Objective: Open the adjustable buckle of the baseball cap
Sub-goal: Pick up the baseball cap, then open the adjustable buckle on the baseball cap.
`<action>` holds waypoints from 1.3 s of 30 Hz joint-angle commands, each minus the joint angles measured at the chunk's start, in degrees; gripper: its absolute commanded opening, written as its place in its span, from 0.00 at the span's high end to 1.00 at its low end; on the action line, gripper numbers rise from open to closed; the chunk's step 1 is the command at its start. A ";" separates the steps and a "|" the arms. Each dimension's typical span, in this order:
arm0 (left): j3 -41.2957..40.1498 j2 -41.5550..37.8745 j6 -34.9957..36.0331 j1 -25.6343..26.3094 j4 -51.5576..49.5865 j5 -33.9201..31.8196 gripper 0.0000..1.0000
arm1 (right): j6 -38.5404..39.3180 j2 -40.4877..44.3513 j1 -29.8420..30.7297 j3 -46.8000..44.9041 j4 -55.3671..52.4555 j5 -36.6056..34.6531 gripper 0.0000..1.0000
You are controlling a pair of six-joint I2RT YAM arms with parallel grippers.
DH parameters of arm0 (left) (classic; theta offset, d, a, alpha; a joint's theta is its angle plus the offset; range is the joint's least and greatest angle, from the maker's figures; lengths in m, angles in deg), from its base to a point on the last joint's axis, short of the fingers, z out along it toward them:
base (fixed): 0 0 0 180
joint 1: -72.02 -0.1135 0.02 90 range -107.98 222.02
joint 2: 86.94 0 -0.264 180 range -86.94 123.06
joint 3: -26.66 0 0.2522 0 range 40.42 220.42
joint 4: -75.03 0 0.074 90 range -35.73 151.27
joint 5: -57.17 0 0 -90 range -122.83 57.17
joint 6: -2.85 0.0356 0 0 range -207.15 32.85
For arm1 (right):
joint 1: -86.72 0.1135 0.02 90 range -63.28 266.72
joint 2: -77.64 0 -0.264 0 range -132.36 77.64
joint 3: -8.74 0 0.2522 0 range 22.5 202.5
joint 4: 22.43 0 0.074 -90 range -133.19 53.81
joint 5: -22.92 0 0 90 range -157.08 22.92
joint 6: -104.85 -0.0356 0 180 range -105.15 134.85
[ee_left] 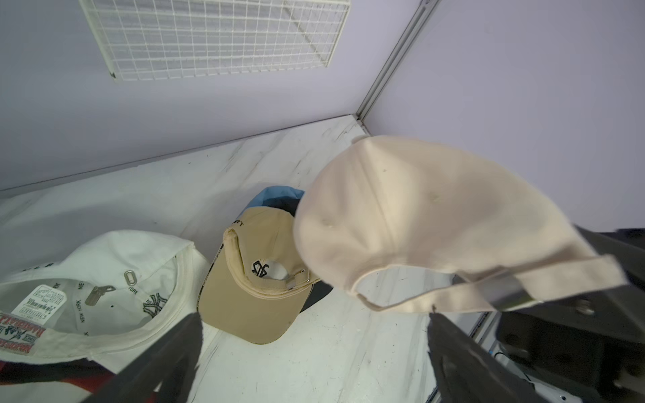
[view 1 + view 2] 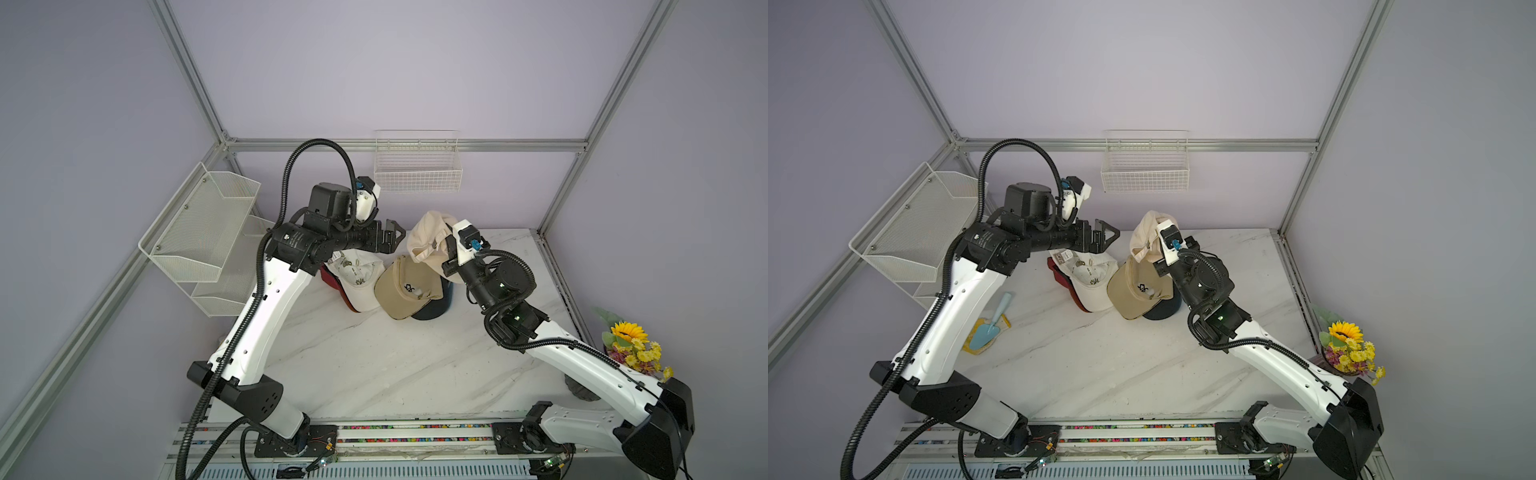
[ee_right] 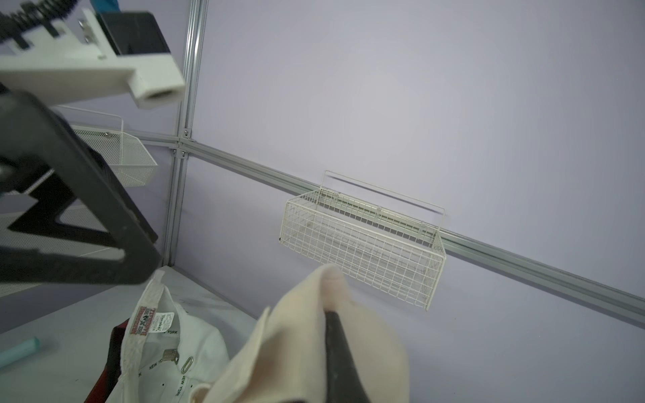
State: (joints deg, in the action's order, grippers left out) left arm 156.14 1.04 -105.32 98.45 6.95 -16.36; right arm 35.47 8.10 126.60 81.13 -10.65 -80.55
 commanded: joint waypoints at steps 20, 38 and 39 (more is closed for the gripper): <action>14.86 11.87 -0.62 6.32 -0.85 9.53 0.29 | -2.41 -5.81 -0.15 3.13 -1.61 3.61 1.00; 15.41 11.86 2.46 7.30 -3.11 8.92 0.42 | -2.42 -8.33 -0.15 4.31 -2.04 2.83 1.00; 15.41 11.90 2.75 7.35 -3.19 9.05 0.42 | -2.51 -8.33 -0.15 4.48 -2.42 3.22 1.00</action>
State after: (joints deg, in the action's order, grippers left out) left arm 169.21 14.03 -104.49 105.34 4.06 -7.58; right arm 33.11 -0.21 126.60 83.36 -13.77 -77.80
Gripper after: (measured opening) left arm 0.576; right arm 0.050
